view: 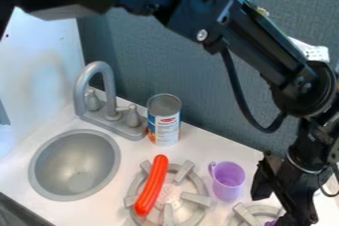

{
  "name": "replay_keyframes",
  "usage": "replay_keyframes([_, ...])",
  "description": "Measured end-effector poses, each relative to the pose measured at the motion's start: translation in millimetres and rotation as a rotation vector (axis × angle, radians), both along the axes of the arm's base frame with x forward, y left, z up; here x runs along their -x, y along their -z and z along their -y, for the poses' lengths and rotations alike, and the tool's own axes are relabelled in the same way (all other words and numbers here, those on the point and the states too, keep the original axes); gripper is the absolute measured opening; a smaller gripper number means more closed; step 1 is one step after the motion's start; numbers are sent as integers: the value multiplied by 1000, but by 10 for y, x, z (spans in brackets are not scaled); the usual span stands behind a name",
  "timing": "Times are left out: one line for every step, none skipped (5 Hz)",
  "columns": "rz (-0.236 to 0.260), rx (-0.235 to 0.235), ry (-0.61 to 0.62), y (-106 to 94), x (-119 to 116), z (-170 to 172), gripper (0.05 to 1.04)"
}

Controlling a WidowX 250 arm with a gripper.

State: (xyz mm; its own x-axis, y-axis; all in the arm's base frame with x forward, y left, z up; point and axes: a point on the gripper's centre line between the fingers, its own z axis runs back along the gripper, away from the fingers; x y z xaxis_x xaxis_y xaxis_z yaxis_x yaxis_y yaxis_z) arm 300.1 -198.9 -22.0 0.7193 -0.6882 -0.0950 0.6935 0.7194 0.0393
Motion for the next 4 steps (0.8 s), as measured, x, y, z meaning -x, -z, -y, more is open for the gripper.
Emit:
replay_keyframes([-32, -21, -10, 149, 64, -48, 1009])
replay_keyframes([3, 34, -111, 316, 159, -51, 1009])
replay_keyframes([29, 103, -164, 381, 168, 17, 1009])
replay_keyframes([30, 172, -226, 393, 172, 111, 1009])
